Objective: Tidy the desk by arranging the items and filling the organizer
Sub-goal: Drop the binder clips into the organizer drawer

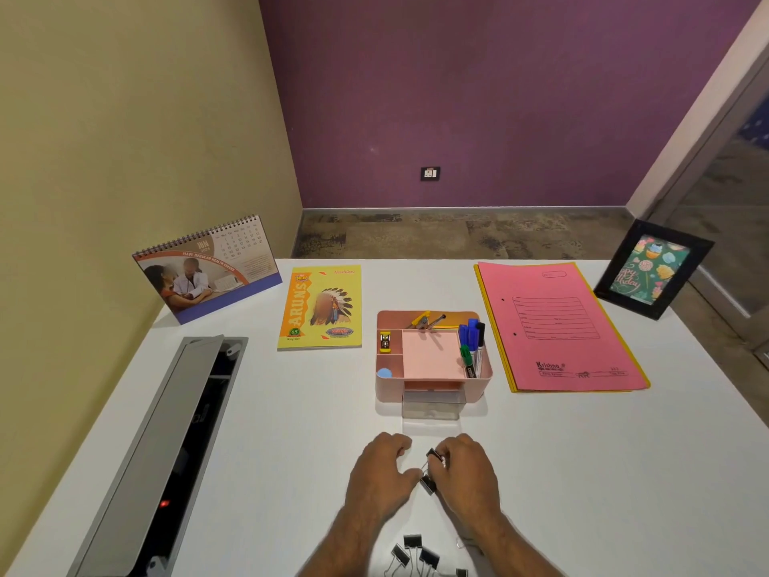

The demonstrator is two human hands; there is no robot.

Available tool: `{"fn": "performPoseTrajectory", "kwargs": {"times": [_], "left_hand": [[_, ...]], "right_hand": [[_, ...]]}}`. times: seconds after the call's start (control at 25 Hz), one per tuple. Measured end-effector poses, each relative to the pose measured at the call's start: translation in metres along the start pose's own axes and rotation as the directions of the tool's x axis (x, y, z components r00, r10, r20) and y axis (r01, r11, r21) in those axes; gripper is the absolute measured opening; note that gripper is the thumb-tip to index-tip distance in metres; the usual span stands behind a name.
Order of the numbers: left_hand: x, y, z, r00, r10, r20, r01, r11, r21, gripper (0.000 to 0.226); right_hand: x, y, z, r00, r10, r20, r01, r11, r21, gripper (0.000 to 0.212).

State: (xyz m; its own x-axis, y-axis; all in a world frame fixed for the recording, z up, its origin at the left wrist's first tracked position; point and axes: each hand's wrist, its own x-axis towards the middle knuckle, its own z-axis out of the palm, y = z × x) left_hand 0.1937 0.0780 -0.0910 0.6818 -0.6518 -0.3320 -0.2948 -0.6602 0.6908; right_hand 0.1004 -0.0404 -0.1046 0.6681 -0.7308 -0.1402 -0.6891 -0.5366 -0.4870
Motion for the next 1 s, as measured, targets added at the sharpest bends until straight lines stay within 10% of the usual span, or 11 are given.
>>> {"fn": "performPoseTrajectory", "kwargs": {"times": [0.32,0.6,0.8,1.0], "left_hand": [[0.001,0.017,0.000,0.998,0.065,0.007,-0.064,0.995,-0.071,0.054],[0.006,0.049,-0.033,0.970,0.120,-0.210,-0.194,0.904,-0.382,0.030],[0.032,0.066,-0.058,0.831,0.357,-0.426,-0.389,0.921,0.011,0.029],[0.052,0.091,-0.066,0.921,0.382,-0.077,-0.317,0.850,0.420,0.023]], "right_hand": [[0.001,-0.012,-0.012,0.936,0.332,0.118,-0.338,0.750,0.568,0.007],[0.002,-0.015,-0.035,0.950,0.178,0.256,-0.308,0.399,0.864,0.005],[-0.012,0.026,-0.024,0.930,-0.313,0.191,0.251,0.923,0.290,0.035],[-0.018,0.019,-0.024,0.819,-0.465,0.336,0.532,0.835,-0.142,0.027]]}}
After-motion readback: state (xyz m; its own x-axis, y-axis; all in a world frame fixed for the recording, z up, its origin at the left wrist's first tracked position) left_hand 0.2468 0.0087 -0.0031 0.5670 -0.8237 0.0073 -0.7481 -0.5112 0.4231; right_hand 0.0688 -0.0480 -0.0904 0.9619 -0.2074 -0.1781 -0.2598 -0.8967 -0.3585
